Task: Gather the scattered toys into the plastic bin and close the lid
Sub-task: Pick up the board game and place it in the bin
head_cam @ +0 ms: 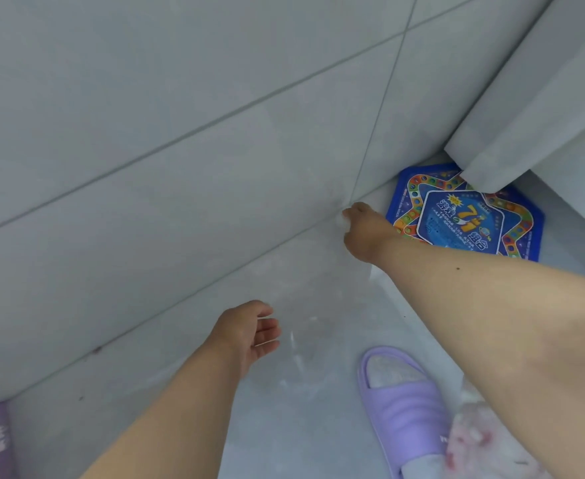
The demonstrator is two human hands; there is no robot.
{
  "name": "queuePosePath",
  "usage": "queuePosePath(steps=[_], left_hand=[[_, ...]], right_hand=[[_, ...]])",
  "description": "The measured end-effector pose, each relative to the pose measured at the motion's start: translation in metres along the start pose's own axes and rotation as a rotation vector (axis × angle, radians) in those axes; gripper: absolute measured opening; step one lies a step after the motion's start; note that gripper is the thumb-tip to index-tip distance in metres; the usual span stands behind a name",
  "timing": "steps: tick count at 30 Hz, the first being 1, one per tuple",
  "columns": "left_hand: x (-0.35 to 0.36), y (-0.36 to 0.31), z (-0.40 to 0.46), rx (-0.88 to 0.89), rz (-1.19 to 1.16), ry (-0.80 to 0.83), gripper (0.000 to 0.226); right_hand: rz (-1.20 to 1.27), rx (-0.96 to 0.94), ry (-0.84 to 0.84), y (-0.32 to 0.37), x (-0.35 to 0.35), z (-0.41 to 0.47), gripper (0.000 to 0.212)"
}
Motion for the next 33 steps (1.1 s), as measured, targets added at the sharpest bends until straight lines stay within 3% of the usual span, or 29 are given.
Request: queuePosePath(steps=[4, 8, 11, 15, 17, 21, 22, 24, 26, 27, 29, 31, 33], left_hand=[[0.013, 0.001, 0.014, -0.023, 0.001, 0.019, 0.011], [0.028, -0.005, 0.019, -0.027, -0.029, 0.054, 0.011], [0.035, -0.012, 0.02, -0.009, -0.049, 0.068, 0.011], [0.044, -0.019, 0.019, -0.003, -0.116, 0.069, 0.015], [0.047, -0.021, 0.018, -0.026, -0.216, 0.066, 0.021], [0.049, -0.021, 0.023, -0.098, -0.485, 0.192, 0.042], [0.05, -0.02, 0.023, -0.101, -0.499, 0.209, 0.043], [0.05, -0.02, 0.024, -0.086, -0.418, 0.161, 0.039], [0.05, -0.022, 0.019, -0.069, -0.3, 0.094, 0.036], [0.05, -0.023, 0.017, -0.062, -0.269, 0.092, 0.034], [0.049, -0.024, 0.014, -0.052, -0.247, 0.102, 0.033], [0.049, -0.024, 0.012, -0.046, -0.235, 0.102, 0.033], [0.05, -0.025, 0.011, -0.041, -0.232, 0.101, 0.032]], right_hand=[[-0.177, -0.069, 0.055, -0.007, 0.007, 0.022, 0.06], [-0.249, -0.16, -0.065, -0.014, 0.012, 0.025, 0.04], [-0.295, -0.181, -0.057, -0.015, 0.024, 0.015, 0.029], [0.067, -0.067, -0.089, -0.016, 0.048, -0.006, 0.022], [0.323, -0.141, -0.152, -0.004, 0.059, -0.025, 0.015], [0.542, -0.339, 0.018, 0.04, 0.075, -0.07, 0.012], [0.528, -0.4, -0.025, 0.044, 0.073, -0.076, 0.02], [0.441, -0.489, -0.338, 0.036, 0.059, -0.072, 0.026], [0.241, -0.285, -0.616, 0.007, 0.038, -0.054, 0.031], [0.104, -0.105, -0.593, -0.01, 0.028, -0.044, 0.037], [-0.08, 0.202, -0.358, -0.042, 0.02, -0.029, 0.054], [-0.103, 0.302, -0.219, -0.056, 0.022, -0.026, 0.068], [-0.06, 0.286, -0.202, -0.049, 0.028, -0.029, 0.071]])
Point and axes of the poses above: each hand's wrist, its own z-axis towards the middle knuckle, its own x-axis out of the palm, y = z × x, the point moved 3 cm from there along z, towards the middle knuckle, and after that the axes turned 11 degrees about z, right-handed, at the moved point
